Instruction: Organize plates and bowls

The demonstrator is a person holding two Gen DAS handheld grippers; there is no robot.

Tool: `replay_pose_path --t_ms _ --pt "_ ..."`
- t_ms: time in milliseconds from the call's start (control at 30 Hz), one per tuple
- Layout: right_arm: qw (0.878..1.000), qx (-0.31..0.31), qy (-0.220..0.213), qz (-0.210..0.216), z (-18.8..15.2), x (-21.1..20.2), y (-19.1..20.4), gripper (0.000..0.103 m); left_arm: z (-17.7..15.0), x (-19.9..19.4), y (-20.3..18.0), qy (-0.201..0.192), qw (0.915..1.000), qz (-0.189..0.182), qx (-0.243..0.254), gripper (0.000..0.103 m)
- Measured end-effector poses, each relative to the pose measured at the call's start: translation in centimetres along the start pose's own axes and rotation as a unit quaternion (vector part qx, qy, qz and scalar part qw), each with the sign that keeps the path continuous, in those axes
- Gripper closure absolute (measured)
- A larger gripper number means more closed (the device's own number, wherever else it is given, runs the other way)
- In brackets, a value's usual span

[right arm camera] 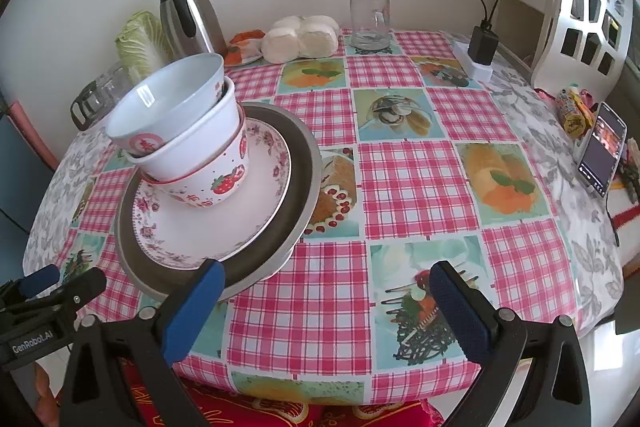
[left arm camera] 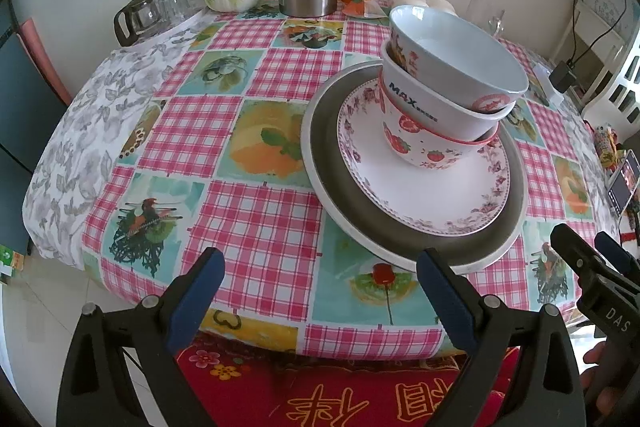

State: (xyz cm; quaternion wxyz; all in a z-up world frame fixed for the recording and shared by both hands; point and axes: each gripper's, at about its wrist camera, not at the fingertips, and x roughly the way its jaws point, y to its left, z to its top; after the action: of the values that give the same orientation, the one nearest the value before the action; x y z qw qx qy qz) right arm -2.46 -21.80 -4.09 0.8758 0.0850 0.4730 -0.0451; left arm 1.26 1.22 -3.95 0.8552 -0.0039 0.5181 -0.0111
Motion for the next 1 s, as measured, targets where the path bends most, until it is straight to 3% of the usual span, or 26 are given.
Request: replay_pose_path --t_ms 1000 --pt "1.0 0.001 0.002 -0.001 0.06 0.3 -0.22 0.0 0.15 0.52 0.03 0.011 0.9999 0.0 -0.002 0.006"
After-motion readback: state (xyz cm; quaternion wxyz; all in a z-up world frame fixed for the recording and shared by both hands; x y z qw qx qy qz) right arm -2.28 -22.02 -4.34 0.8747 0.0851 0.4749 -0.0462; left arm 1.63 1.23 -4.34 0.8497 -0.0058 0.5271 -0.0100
